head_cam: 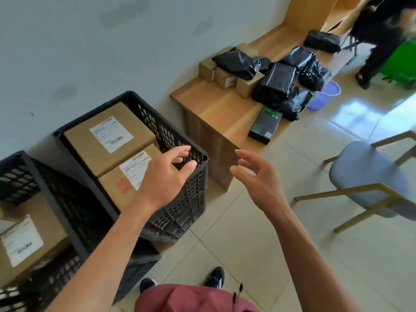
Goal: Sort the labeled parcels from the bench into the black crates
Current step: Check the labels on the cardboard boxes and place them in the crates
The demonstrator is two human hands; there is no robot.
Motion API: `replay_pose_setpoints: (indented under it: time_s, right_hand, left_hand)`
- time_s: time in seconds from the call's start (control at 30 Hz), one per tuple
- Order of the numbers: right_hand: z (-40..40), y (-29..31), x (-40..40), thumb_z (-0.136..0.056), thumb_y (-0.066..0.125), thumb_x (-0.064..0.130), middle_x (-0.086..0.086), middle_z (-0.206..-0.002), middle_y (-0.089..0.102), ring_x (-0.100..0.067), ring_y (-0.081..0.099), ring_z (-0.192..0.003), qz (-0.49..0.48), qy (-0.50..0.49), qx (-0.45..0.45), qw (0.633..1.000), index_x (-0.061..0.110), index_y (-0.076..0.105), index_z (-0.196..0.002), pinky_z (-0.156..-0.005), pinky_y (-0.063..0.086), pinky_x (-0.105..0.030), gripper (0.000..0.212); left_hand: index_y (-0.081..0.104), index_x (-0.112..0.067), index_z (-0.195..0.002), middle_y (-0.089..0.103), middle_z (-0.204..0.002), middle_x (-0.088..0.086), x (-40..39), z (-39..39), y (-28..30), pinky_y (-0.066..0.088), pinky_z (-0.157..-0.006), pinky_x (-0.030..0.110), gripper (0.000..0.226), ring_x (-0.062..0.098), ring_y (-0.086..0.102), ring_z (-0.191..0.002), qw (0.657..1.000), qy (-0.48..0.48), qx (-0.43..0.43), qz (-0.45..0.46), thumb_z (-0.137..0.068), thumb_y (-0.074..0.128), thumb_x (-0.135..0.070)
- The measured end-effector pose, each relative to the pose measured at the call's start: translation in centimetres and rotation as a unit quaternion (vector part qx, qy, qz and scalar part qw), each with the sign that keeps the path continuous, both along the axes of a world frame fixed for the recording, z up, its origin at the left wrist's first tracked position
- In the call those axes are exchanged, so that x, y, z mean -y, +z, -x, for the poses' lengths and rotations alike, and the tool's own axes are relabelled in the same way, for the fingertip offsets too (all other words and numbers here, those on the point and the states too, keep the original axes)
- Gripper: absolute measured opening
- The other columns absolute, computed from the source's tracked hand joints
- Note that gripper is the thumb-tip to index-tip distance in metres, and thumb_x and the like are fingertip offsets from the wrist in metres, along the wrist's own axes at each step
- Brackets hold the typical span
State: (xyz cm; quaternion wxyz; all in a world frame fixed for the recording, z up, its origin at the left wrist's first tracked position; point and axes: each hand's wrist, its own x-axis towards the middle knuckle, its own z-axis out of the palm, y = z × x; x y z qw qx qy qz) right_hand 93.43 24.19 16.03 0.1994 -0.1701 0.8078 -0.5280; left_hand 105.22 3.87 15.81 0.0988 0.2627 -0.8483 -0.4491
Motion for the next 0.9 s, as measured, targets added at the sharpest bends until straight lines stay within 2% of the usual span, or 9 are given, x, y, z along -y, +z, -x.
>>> replay_pose_setpoints:
  time_s: [0.1, 0.33, 0.47, 0.8, 0.9]
  right_hand:
    - [2.4, -0.1, -2.6, -0.095, 0.075, 0.026, 0.013, -0.133, 0.067, -0.005, 0.061, -0.125, 0.003, -0.024, -0.009, 1.0, 0.031, 0.065, -0.137, -0.107, 0.052, -0.038, 0.043]
    - [6.8, 0.0, -5.9, -0.098, 0.072, 0.025, 0.016, -0.136, 0.059, -0.008, 0.057, -0.129, -0.024, -0.065, -0.044, 0.997, 0.03, 0.059, -0.143, -0.111, 0.049, -0.043, 0.048]
    - [10.2, -0.7, -7.7, -0.096, 0.074, 0.031, 0.007, -0.136, 0.066, -0.007, 0.058, -0.129, -0.067, -0.1, -0.071, 0.99, 0.036, 0.06, -0.142, -0.109, 0.051, -0.044, 0.049]
    - [20.4, -0.9, -8.0, -0.095, 0.074, 0.032, 0.008, -0.135, 0.066, -0.006, 0.058, -0.129, -0.106, -0.151, -0.071, 0.98, 0.037, 0.061, -0.14, -0.109, 0.051, -0.046, 0.047]
    - [23.3, -0.5, -8.0, -0.095, 0.074, 0.033, 0.008, -0.136, 0.065, -0.007, 0.058, -0.129, -0.11, -0.164, -0.08, 0.977, 0.036, 0.06, -0.142, -0.108, 0.052, -0.044, 0.049]
  left_hand:
    - [0.062, -0.033, -0.139, 0.066, -0.126, -0.02, -2.7, 2.8, 0.4, 0.054, -0.103, 0.04, 0.041, -0.002, 0.06, -0.12, 1.0, -0.02, -0.006, -0.002, -0.099, 0.066, -0.036]
    - [0.06, -0.03, -0.143, 0.066, -0.13, -0.016, -5.8, 9.3, 0.4, 0.054, -0.103, 0.041, 0.047, 0.002, 0.06, -0.119, 0.996, -0.074, -0.003, 0.043, -0.098, 0.067, -0.04]
    - [0.058, -0.029, -0.145, 0.064, -0.135, -0.014, -6.7, 14.0, -0.2, 0.054, -0.102, 0.04, 0.049, 0.005, 0.059, -0.121, 0.992, -0.114, -0.003, 0.06, -0.098, 0.065, -0.043]
    - [0.056, -0.026, -0.146, 0.065, -0.136, -0.01, -5.8, 26.9, -1.0, 0.053, -0.105, 0.038, 0.049, 0.005, 0.06, -0.123, 0.984, -0.173, -0.03, -0.022, -0.1, 0.065, -0.038]
    - [0.056, -0.025, -0.147, 0.062, -0.14, -0.008, -5.4, 30.8, -0.9, 0.053, -0.1, 0.03, 0.048, 0.005, 0.059, -0.125, 0.981, -0.19, -0.043, -0.024, -0.1, 0.065, -0.036]
